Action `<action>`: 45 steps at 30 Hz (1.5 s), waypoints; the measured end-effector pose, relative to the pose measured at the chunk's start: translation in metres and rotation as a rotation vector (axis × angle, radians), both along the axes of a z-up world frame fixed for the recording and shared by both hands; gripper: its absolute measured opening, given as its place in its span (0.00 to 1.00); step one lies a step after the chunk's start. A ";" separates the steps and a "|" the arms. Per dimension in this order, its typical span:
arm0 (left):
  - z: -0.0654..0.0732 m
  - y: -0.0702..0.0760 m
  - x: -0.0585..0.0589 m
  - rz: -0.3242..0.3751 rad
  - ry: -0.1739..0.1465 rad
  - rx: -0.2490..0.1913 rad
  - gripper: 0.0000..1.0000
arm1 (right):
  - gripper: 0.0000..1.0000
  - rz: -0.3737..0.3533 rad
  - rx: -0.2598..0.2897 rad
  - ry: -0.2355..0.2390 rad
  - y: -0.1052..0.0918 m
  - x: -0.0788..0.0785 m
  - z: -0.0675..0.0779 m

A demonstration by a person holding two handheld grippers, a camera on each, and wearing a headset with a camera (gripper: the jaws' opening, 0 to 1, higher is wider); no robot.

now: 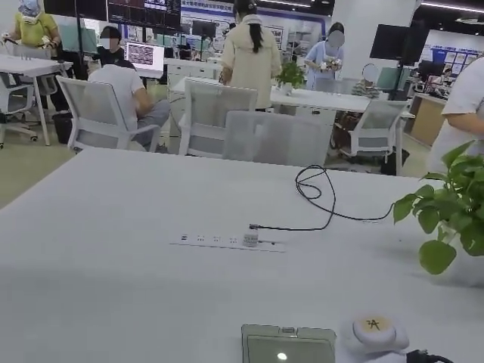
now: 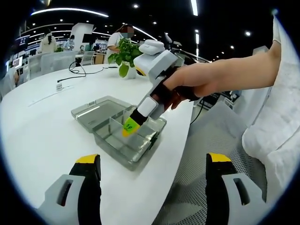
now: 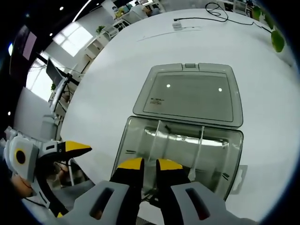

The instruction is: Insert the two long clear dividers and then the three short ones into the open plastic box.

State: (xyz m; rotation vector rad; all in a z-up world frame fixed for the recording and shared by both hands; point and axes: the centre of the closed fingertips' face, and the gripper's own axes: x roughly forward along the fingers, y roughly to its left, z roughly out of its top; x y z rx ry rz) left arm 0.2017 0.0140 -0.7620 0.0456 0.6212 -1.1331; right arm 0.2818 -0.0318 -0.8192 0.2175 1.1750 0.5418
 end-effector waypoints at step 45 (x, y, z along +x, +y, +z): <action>0.023 0.004 -0.001 0.151 -0.091 0.005 0.99 | 0.72 0.821 -0.012 -0.336 -0.112 -0.042 0.059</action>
